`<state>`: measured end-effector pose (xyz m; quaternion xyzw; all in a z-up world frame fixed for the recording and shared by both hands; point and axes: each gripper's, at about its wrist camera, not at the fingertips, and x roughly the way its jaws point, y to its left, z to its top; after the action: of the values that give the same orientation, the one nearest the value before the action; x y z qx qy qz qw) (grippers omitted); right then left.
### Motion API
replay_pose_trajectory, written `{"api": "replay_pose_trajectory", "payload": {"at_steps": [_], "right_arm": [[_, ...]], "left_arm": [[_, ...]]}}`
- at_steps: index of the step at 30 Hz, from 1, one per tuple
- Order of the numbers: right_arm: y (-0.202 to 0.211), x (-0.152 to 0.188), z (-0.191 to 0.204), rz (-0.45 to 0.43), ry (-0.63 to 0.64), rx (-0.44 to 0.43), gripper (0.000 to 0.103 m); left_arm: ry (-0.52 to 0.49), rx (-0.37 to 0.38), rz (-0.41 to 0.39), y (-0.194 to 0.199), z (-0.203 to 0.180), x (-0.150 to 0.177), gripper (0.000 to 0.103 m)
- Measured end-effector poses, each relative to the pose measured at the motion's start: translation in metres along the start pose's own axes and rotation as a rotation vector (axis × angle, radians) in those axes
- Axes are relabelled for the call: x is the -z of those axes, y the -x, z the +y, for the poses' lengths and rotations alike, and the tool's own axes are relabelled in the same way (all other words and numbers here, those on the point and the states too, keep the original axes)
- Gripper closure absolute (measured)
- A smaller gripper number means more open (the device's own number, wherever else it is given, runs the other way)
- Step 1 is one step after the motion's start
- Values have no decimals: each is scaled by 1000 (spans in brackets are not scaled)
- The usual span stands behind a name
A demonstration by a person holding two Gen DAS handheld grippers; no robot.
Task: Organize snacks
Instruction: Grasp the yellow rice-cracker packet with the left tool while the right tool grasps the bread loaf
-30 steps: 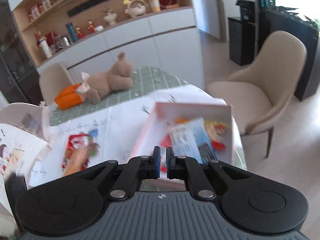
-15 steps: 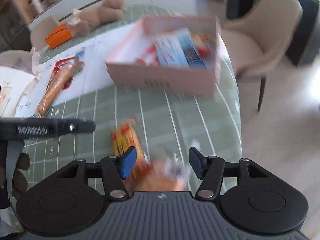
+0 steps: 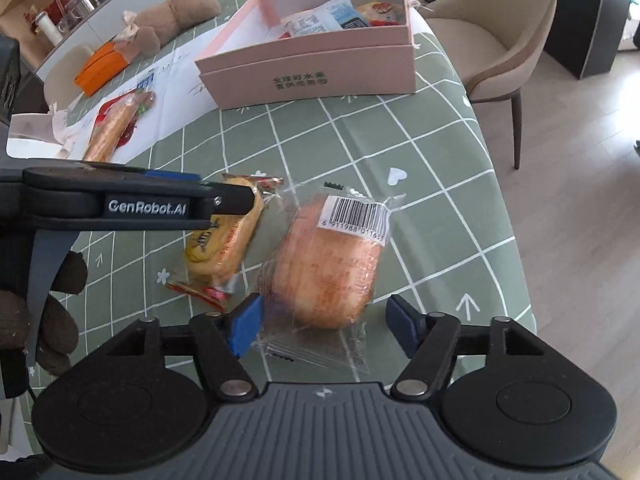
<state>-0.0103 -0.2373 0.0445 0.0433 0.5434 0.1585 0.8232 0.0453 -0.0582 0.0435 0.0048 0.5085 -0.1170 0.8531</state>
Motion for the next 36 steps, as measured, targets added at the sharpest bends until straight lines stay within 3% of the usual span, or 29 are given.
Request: {"api": "replay_pose_trajectory", "payload": {"at_steps": [8, 12, 14, 18, 25, 29, 32, 34, 36], "right_arm": [[-16, -2, 12, -68, 78, 64, 11], [-19, 2, 10, -113, 77, 84, 3], [-20, 5, 9, -132, 74, 99, 0], [-22, 9, 13, -161, 89, 128, 0], [-21, 16, 15, -196, 58, 147, 0], [-21, 10, 15, -148, 88, 125, 0], [-18, 2, 7, -124, 37, 76, 0], [-15, -2, 1, -128, -11, 67, 5], [-13, -5, -1, -132, -28, 70, 17]], "left_arm": [[59, -30, -23, 12, 29, 12, 41], [103, 44, -27, 22, 35, 19, 45], [77, 45, -8, 23, 28, 21, 45], [10, -26, 30, 15, 11, 25, 48], [7, -48, 32, 13, 13, 30, 59], [15, -42, 26, 13, 15, 31, 59], [23, -38, 20, 13, 16, 32, 60], [26, -38, 17, 13, 16, 32, 60], [23, -41, 16, 13, 15, 32, 60]]}}
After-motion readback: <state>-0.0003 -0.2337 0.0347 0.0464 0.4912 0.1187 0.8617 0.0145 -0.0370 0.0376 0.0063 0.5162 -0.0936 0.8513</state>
